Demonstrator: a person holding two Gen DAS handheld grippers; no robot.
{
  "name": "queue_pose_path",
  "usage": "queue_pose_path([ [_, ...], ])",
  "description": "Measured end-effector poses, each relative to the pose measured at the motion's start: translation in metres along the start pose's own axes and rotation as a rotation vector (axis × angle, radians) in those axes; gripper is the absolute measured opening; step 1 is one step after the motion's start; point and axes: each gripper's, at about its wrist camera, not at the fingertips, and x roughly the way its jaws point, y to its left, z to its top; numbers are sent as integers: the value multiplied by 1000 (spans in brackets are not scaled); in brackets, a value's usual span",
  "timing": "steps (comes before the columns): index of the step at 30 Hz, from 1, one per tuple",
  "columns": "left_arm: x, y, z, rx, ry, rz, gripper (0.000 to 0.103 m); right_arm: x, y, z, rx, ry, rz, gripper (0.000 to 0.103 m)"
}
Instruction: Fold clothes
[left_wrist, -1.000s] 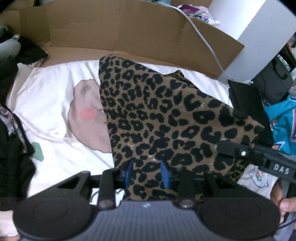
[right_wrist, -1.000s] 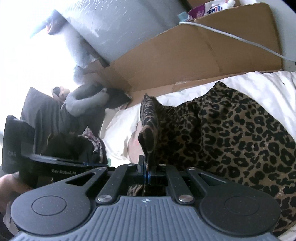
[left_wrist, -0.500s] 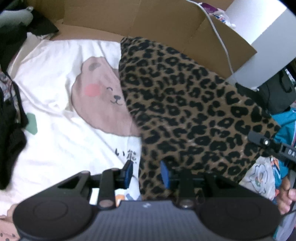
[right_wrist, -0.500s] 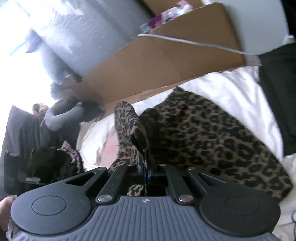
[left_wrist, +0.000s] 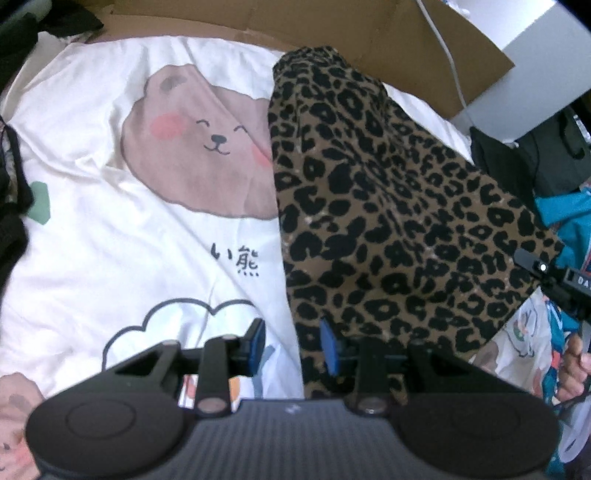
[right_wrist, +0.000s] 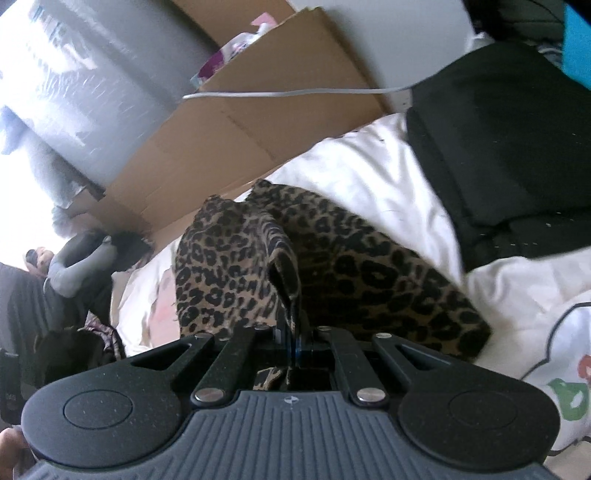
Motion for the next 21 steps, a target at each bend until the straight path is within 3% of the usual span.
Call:
queue_pose_path([
  [12,23,-9,-15,64,75,-8,36,6,-56,-14,144,5,-58,0],
  [21,21,-9,-12,82,81,14,36,17,-84,-23,261,22,-71,1],
])
